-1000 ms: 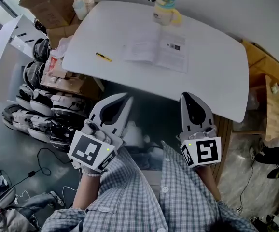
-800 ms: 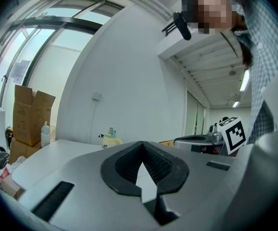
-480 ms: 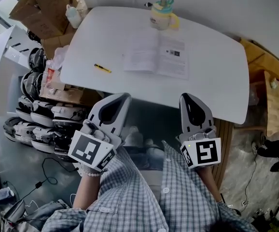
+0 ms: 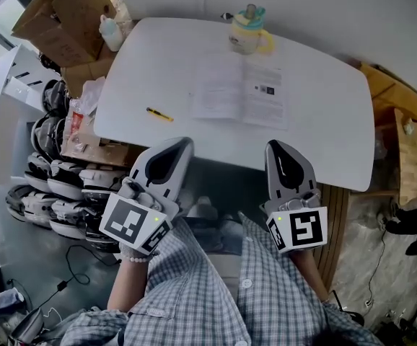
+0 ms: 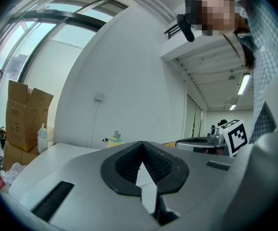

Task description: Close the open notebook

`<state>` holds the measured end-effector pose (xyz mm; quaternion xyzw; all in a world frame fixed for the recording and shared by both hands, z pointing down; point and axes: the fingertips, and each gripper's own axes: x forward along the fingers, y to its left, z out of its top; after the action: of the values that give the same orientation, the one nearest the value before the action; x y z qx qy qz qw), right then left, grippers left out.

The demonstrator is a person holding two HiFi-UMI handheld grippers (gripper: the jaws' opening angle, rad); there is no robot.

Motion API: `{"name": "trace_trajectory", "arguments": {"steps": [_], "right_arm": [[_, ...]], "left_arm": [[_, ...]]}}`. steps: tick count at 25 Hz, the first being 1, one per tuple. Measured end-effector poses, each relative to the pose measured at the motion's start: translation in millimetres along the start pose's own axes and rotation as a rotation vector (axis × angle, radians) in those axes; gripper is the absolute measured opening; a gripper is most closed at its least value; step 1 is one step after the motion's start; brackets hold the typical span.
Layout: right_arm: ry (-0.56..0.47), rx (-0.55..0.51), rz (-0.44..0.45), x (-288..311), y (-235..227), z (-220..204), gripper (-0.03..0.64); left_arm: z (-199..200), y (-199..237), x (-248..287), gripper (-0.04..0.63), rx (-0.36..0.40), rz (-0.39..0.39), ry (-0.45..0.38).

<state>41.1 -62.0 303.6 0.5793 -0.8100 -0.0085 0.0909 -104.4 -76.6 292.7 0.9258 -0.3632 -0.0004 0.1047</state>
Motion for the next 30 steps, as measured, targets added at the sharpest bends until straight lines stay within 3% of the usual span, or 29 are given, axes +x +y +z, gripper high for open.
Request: {"name": "trace_trajectory", "arguments": {"steps": [8,12,20,30], "right_arm": [[0.004,-0.007,-0.019,15,9,-2,0.02],[-0.002,0.005,-0.043,14,10,-3,0.02],[0.018,0.011,-0.124,1,-8,-6,0.02],[0.032,0.003,-0.065,19,-27,-8,0.021]], "left_arm": [[-1,21,-2,0.008,0.0,-0.014,-0.002],[0,21,3,0.008,0.056,-0.051,-0.004],[-8,8,26,0.008,0.015,-0.135,0.012],[-18,26,51,0.008,-0.092,-0.047,0.037]]}}
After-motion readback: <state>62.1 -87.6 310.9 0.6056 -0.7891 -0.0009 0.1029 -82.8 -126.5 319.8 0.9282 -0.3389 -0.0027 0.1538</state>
